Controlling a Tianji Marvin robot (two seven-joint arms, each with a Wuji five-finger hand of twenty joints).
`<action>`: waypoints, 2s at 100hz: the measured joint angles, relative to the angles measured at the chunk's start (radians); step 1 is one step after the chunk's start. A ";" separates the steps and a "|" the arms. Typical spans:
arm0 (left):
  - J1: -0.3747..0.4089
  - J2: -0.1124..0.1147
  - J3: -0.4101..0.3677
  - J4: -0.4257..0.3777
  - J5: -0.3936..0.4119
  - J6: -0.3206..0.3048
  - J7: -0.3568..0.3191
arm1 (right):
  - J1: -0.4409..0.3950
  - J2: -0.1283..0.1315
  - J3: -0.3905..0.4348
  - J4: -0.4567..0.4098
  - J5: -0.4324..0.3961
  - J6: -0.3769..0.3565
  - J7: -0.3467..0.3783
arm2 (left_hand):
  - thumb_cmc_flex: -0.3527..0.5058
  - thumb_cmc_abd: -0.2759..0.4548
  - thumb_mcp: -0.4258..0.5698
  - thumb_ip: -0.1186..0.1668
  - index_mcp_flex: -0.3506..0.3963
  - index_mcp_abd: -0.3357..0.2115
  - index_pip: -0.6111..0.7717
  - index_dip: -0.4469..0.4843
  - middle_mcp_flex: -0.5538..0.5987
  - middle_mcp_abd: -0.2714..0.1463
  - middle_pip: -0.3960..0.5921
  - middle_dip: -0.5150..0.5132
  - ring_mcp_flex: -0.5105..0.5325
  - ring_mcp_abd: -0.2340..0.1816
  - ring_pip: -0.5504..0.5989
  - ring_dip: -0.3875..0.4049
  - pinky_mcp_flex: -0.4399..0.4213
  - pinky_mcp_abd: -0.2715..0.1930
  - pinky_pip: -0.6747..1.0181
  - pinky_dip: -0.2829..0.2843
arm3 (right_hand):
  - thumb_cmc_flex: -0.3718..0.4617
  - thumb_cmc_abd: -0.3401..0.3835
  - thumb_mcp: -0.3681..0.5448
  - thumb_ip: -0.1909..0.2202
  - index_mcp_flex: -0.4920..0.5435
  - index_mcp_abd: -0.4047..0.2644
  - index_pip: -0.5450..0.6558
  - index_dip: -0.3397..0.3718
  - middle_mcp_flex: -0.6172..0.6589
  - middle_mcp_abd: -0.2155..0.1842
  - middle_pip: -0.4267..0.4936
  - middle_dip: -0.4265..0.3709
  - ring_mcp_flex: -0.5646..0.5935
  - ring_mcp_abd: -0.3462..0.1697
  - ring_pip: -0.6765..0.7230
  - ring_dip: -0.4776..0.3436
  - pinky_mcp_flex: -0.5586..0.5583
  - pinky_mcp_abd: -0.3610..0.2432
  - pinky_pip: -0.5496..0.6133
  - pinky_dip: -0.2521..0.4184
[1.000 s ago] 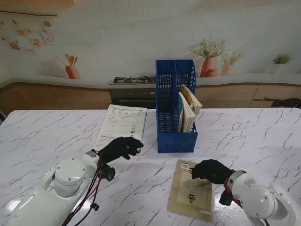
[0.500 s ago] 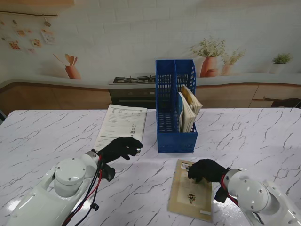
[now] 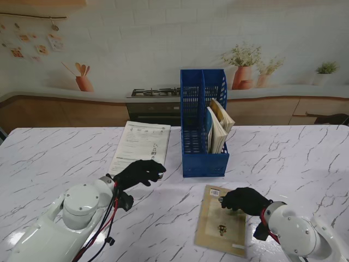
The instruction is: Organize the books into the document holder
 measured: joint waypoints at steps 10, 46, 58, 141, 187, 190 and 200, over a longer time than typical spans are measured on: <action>0.000 0.000 0.003 0.000 0.000 0.000 0.000 | -0.003 0.001 0.007 0.000 0.000 0.000 0.013 | 0.000 0.000 -0.018 0.000 0.000 0.000 0.000 0.000 0.000 0.000 0.000 0.000 0.007 0.000 0.008 0.000 0.001 0.000 0.003 0.003 | 0.001 0.001 -0.016 0.000 0.000 0.000 0.000 0.000 0.000 -0.003 -0.010 0.000 -0.002 -0.019 -0.004 0.000 0.000 0.000 0.000 0.000; 0.004 0.000 0.000 -0.005 0.001 0.007 0.003 | 0.082 0.009 -0.045 0.093 0.135 0.003 0.028 | 0.000 0.000 -0.022 0.000 0.000 0.002 0.001 0.000 0.000 0.000 0.000 0.000 0.007 0.000 0.009 0.000 0.001 0.000 0.006 0.004 | 0.019 0.001 -0.028 0.000 -0.021 0.037 0.000 0.000 0.009 -0.041 0.003 0.009 0.038 -0.102 0.106 0.066 0.011 0.187 0.045 0.015; 0.004 -0.001 0.000 -0.005 -0.004 0.009 0.005 | 0.110 0.010 -0.075 0.122 0.138 -0.025 0.020 | 0.000 0.000 -0.022 0.000 0.000 0.003 0.001 0.000 0.000 0.000 0.000 0.000 0.007 0.000 0.010 0.002 0.001 0.000 0.009 0.004 | 0.019 0.001 -0.028 0.000 -0.021 0.037 0.000 0.000 0.018 -0.048 0.004 0.010 0.069 -0.110 0.131 0.074 0.008 0.188 0.102 0.043; -0.034 -0.003 0.057 0.071 -0.061 -0.020 -0.025 | 0.162 -0.036 -0.150 0.154 0.176 -0.101 -0.106 | -0.002 0.009 -0.023 0.000 0.000 0.005 -0.011 0.000 0.000 0.005 0.012 0.005 0.007 0.000 0.018 0.003 0.002 0.000 0.010 0.008 | -0.005 -0.014 0.016 0.000 -0.021 0.038 0.000 0.000 0.000 -0.008 0.001 0.009 0.021 0.031 0.016 0.032 -0.048 0.080 -0.022 -0.003; -0.066 -0.021 0.096 0.097 -0.061 0.007 0.026 | 0.106 -0.037 -0.083 0.015 0.020 0.240 -0.141 | -0.121 0.008 0.028 0.002 -0.072 0.150 -0.137 -0.053 -0.028 0.073 0.038 0.004 0.024 0.029 0.070 -0.006 0.147 -0.005 0.040 0.014 | -0.200 -0.284 0.296 0.000 -0.057 0.153 -0.023 0.085 -0.017 0.089 0.084 0.077 0.060 0.076 0.107 0.096 0.200 0.077 0.213 0.194; -0.068 -0.021 0.099 0.097 -0.061 0.017 0.025 | 0.108 -0.037 -0.084 0.015 0.016 0.261 -0.141 | -0.121 0.008 0.025 0.002 -0.072 0.162 -0.141 -0.061 -0.028 0.078 0.038 0.002 0.028 0.034 0.072 -0.011 0.153 0.001 0.041 0.015 | -0.202 -0.284 0.302 0.000 -0.058 0.173 -0.032 0.085 -0.017 0.107 0.084 0.064 0.061 0.087 0.107 0.096 0.218 0.077 0.215 0.194; -0.075 -0.023 0.111 0.106 -0.077 0.041 0.025 | 0.111 -0.035 -0.092 0.015 0.013 0.326 -0.136 | -0.131 0.013 -0.017 0.002 -0.071 0.197 -0.176 -0.081 -0.028 0.105 0.038 -0.009 0.052 0.053 0.085 -0.022 0.177 0.011 0.051 0.021 | -0.203 -0.295 0.309 0.000 -0.061 0.225 -0.059 0.073 -0.017 0.159 0.084 0.026 0.074 0.117 0.107 0.071 0.261 0.077 0.226 0.191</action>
